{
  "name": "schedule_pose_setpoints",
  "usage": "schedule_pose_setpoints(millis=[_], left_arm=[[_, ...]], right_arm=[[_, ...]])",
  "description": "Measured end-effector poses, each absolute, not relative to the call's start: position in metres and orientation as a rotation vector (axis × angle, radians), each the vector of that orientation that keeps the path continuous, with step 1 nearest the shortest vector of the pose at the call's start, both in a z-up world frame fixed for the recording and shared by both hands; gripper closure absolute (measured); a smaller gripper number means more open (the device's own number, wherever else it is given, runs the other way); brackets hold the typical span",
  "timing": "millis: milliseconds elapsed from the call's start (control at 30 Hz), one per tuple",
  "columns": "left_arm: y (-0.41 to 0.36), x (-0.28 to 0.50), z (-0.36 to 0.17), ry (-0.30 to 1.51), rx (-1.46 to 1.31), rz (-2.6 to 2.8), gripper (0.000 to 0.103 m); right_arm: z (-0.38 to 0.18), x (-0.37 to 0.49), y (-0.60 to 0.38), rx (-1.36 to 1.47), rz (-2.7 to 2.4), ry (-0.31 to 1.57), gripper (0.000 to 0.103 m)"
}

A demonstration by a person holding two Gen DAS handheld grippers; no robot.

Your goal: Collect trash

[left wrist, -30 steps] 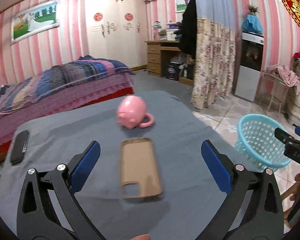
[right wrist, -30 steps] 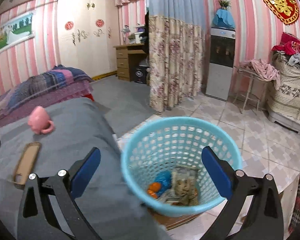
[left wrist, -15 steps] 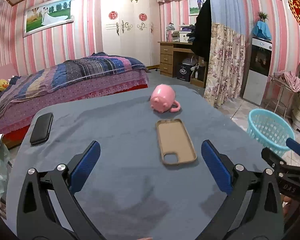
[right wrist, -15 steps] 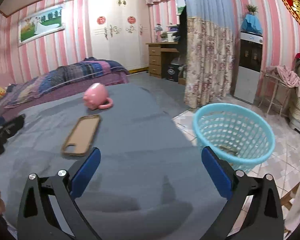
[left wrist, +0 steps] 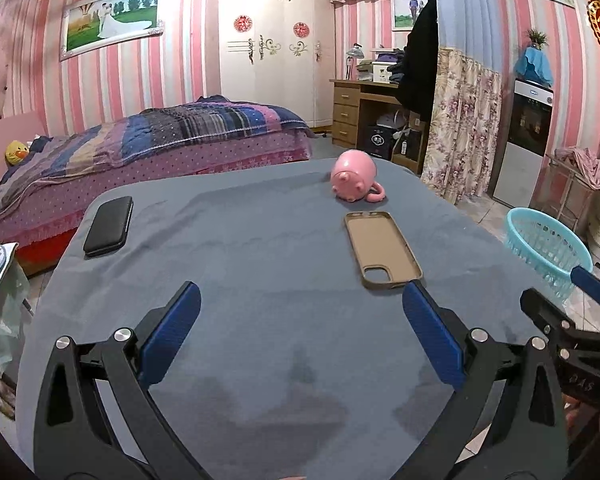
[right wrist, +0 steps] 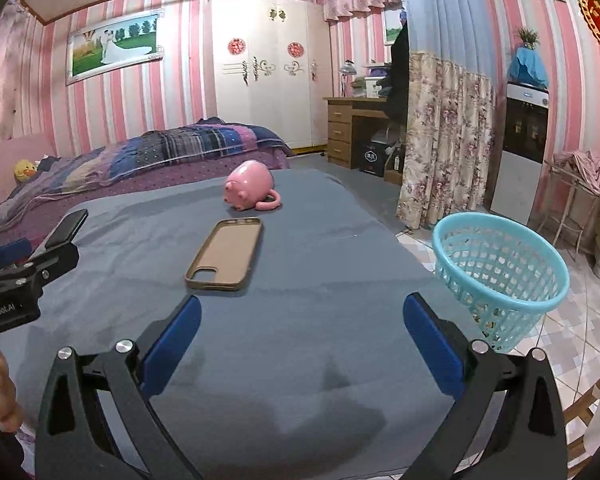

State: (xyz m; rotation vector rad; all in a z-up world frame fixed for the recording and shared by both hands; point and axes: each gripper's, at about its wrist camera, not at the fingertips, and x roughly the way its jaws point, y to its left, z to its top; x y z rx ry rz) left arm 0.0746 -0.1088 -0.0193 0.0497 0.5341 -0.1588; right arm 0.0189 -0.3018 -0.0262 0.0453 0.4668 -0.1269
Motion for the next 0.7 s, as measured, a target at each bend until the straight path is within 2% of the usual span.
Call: schedule_pose_setpoints(millis=[700], left_arm=[[-0.097, 0.065, -0.017, 0.513, 0.032, -0.154, 0.005]], right_arm=[[-0.02, 0.013, -0.293, 0.0, -0.109, 0.44, 0.004]])
